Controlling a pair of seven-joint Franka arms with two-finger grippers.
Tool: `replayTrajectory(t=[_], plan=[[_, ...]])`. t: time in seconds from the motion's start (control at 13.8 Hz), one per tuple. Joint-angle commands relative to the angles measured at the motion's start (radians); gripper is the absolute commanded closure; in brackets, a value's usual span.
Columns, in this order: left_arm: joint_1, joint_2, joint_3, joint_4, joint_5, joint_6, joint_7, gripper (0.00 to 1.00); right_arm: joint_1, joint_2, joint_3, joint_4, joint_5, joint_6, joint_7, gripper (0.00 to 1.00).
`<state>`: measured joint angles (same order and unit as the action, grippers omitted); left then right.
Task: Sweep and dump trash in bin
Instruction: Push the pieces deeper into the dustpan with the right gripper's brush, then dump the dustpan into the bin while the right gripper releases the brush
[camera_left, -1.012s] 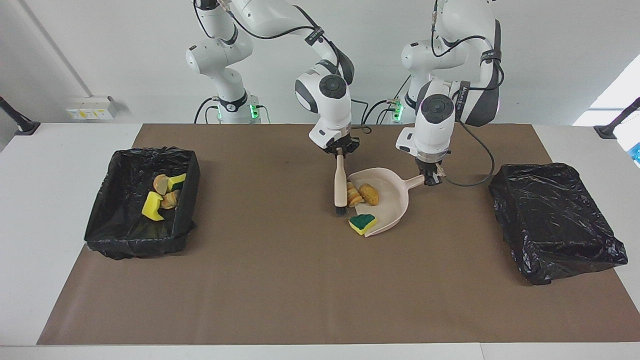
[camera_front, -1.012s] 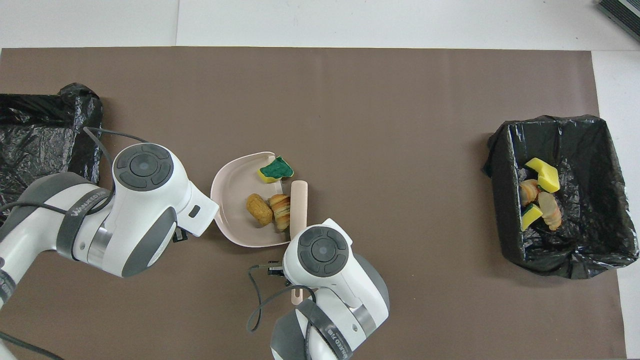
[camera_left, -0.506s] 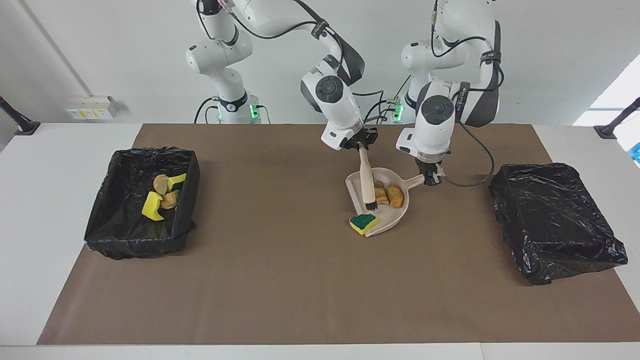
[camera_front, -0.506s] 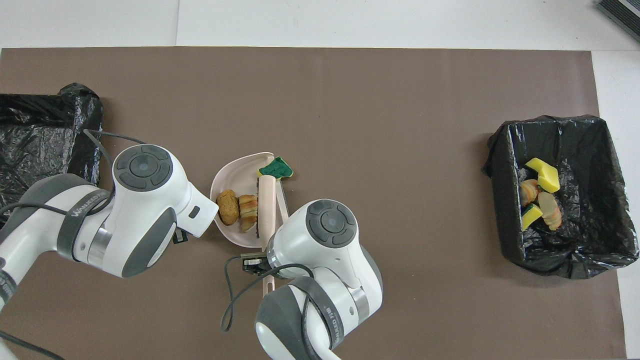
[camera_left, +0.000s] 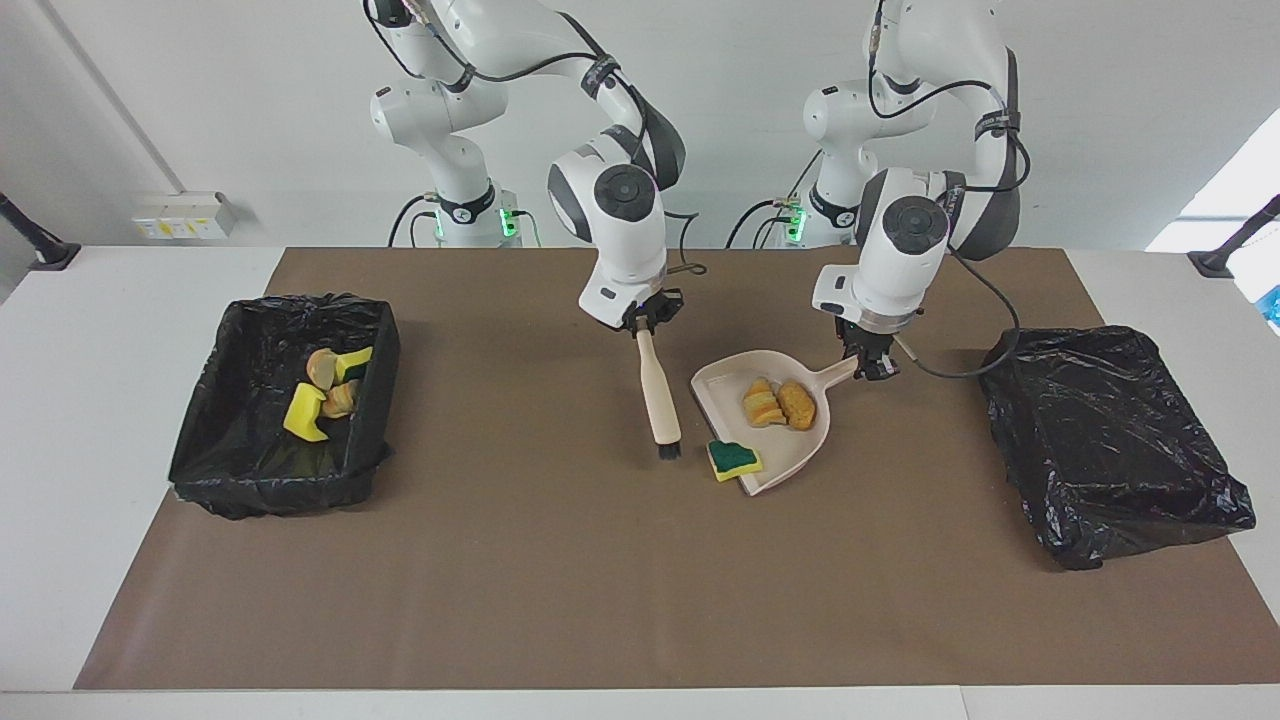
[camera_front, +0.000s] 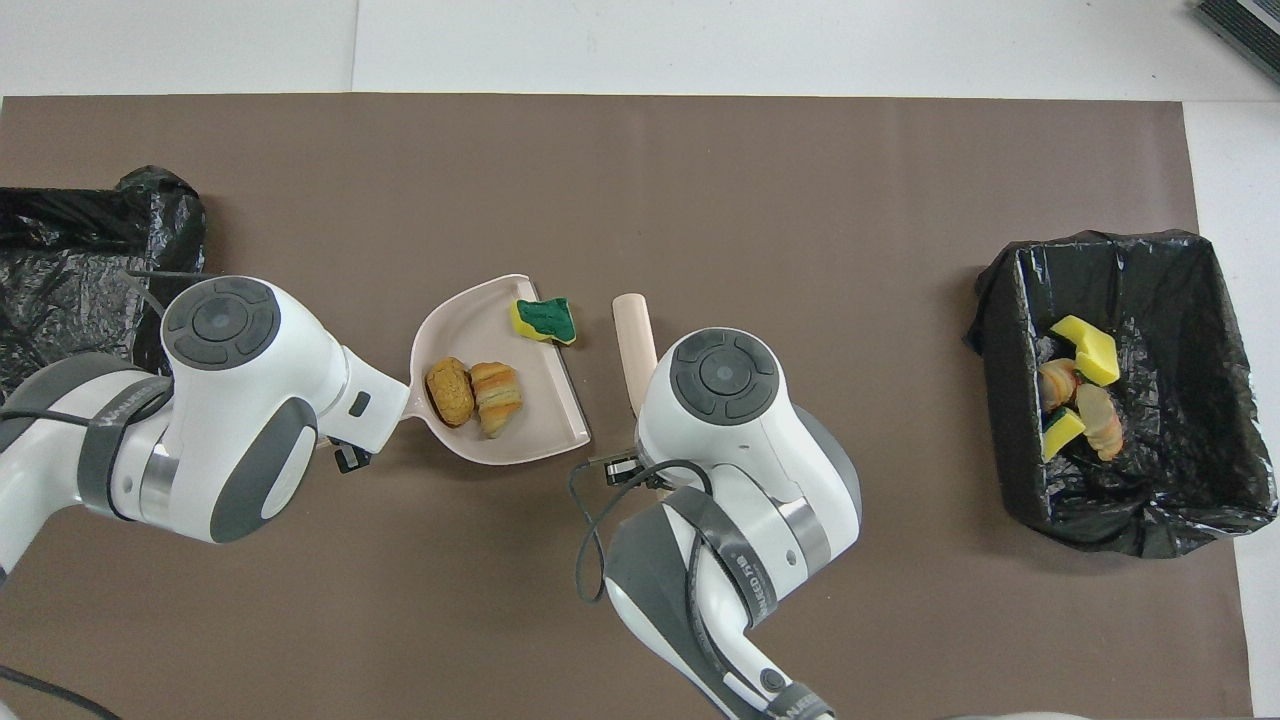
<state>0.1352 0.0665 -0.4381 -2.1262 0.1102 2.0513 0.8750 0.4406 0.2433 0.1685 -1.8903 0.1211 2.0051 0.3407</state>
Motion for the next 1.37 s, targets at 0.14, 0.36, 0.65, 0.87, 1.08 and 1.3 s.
replayTrajectory(t=[0.14, 0.36, 0.65, 0.87, 1.08, 1.3], plan=[[0.018, -0.019, -0.002, -0.017, -0.03, 0.027, -0.002, 1.0, -0.01, 0.094, 0.012, 0.083, -0.046, 0.038, -0.091, 1.0], [0.018, -0.022, -0.002, -0.02, -0.03, 0.023, -0.001, 1.0, 0.021, 0.119, 0.028, 0.126, -0.037, 0.04, -0.106, 1.0], [0.018, -0.024, -0.002, -0.021, -0.03, 0.02, 0.001, 1.0, 0.052, 0.12, 0.083, 0.137, 0.065, 0.125, -0.161, 1.0], [0.018, -0.025, -0.002, -0.021, -0.03, 0.018, 0.001, 1.0, 0.075, 0.117, 0.086, 0.137, 0.157, 0.133, -0.143, 1.0], [0.017, -0.025, -0.002, -0.021, -0.03, 0.017, -0.002, 1.0, 0.034, 0.07, 0.078, 0.135, 0.157, 0.045, -0.135, 1.0], [0.018, -0.019, -0.002, -0.015, -0.032, 0.033, -0.008, 1.0, -0.029, -0.001, 0.072, 0.129, 0.138, -0.043, -0.131, 1.0]])
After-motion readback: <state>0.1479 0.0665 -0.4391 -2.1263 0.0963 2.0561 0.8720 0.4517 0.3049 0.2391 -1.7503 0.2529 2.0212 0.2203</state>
